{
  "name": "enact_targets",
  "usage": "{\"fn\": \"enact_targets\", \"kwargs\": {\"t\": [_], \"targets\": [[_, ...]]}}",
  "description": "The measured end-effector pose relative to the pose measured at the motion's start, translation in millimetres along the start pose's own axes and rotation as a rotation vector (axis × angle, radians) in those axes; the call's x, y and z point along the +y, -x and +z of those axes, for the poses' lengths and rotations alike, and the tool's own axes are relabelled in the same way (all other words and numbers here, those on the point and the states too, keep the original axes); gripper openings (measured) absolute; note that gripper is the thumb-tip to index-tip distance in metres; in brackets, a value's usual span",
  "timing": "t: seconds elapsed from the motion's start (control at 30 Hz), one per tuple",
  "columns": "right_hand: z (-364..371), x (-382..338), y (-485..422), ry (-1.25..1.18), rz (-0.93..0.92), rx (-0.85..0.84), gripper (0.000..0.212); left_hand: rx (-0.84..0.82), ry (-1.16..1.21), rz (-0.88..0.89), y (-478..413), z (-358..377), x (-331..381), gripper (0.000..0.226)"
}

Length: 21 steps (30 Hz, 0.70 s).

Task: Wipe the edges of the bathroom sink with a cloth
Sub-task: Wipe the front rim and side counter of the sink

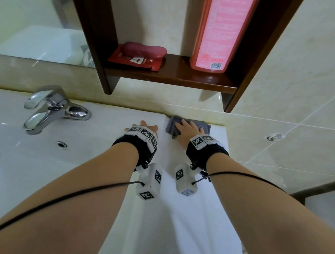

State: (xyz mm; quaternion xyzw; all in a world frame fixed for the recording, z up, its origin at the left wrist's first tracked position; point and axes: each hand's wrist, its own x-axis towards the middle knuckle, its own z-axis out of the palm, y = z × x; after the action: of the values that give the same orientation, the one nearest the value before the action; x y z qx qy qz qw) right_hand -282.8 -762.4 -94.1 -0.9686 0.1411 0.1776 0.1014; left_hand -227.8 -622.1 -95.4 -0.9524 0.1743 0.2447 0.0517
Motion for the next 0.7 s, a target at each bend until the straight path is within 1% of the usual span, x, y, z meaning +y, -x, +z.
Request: {"fn": "enact_targets", "kwargs": {"t": [0.2, 0.33, 0.4, 0.5, 0.6, 0.63, 0.7], "targets": [[4.1, -7.9, -9.8, 0.122, -0.100, -0.075, 0.051, -0.008, -0.016, 0.008, -5.0, 6.0, -1.9, 0.066], [4.9, 2.9, -6.5, 0.129, -0.116, -0.056, 0.052, -0.041, -0.086, 0.006, -4.8, 5.5, -1.2, 0.076], [5.1, 17.4, -1.9, 0.081, -0.096, -0.020, 0.049, -0.034, -0.080, 0.017, -6.7, 6.9, -3.6, 0.078], [6.9, 41.3, 7.5, 0.043, 0.032, 0.038, 0.046, -0.012, -0.079, 0.026, -6.6, 10.8, -5.3, 0.075], [7.5, 49.2, 10.2, -0.008, 0.086, 0.032, 0.047, -0.014, -0.064, 0.018, -6.8, 10.9, -4.0, 0.078], [6.7, 46.9, 7.2, 0.014, 0.066, 0.009, 0.047, -0.021, -0.055, 0.017, -7.1, 10.3, -3.8, 0.080], [7.5, 37.6, -0.7, 0.128, -0.037, -0.034, 0.052, -0.027, -0.046, 0.008, -6.3, 10.0, -2.1, 0.084]]}}
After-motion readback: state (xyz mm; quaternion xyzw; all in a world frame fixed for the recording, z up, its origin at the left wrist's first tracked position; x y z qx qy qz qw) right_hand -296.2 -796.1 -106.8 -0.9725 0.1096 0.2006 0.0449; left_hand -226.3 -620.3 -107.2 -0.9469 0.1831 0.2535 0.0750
